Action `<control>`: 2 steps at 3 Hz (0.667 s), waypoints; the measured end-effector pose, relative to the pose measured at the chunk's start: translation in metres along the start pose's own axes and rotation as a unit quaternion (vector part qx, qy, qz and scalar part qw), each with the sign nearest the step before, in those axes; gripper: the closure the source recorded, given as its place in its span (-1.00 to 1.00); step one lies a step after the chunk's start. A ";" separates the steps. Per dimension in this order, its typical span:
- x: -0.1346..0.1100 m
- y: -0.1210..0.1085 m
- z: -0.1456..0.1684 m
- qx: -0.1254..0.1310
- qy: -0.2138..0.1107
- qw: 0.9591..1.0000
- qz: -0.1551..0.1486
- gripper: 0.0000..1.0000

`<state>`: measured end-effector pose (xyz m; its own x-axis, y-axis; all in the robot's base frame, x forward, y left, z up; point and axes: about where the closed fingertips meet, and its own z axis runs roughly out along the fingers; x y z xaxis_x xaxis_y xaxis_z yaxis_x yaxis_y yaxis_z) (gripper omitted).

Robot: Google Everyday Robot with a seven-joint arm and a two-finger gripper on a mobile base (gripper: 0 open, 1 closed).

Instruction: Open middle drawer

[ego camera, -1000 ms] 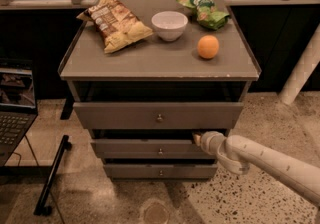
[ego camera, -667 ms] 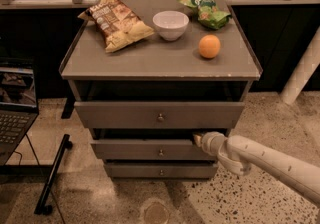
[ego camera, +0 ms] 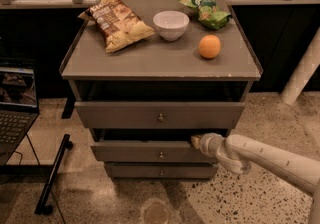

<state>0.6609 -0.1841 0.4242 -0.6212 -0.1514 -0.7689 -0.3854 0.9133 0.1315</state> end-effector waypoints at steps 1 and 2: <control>0.017 -0.001 -0.011 -0.010 0.019 1.000 0.016 1.00; 0.026 -0.001 -0.021 -0.016 0.029 0.999 0.029 1.00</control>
Offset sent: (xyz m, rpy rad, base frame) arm -0.1502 -0.0684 -0.0338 0.1551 0.3481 -0.0242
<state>0.6306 -0.1973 0.4171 -0.6806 -0.1214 -0.7225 -0.3688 0.9089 0.1947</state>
